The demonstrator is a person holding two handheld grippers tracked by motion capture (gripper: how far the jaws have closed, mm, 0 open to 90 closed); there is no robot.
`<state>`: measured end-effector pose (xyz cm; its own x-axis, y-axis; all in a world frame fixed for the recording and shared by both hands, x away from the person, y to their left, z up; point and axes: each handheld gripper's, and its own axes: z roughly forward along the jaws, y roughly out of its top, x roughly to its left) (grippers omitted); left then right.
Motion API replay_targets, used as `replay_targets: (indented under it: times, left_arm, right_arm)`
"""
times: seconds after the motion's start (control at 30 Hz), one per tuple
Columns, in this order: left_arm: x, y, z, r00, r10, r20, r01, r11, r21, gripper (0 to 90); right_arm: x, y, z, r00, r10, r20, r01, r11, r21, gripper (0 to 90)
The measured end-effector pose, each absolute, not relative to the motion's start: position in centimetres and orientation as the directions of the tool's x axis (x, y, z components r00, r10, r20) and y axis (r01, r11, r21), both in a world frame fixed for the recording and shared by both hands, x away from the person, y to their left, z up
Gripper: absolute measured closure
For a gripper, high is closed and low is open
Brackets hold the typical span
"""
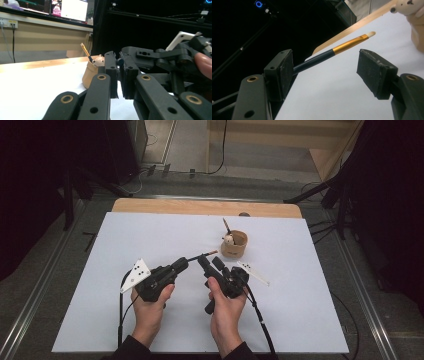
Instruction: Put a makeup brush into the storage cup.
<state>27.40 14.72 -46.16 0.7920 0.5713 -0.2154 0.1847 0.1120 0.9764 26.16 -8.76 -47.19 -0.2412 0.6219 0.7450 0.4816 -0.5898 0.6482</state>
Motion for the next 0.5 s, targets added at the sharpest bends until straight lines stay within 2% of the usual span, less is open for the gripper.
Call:
replay_targets:
  times: [0.3, 0.5]
  left_arm:
    - [27.22, 14.37, -46.28, 0.802, 0.560, -0.207, 0.178, 0.107, 0.978, 86.0]
    - [27.11, 14.16, -46.34, 0.807, 0.555, -0.200, 0.173, 0.101, 0.980, 86.0]
  right_arm:
    - [26.78, -8.79, -47.33, -0.219, 0.565, 0.796, 0.510, -0.629, 0.586, 30.6]
    - [27.07, -8.75, -47.23, -0.223, 0.529, 0.819, 0.521, -0.645, 0.559, 37.3]
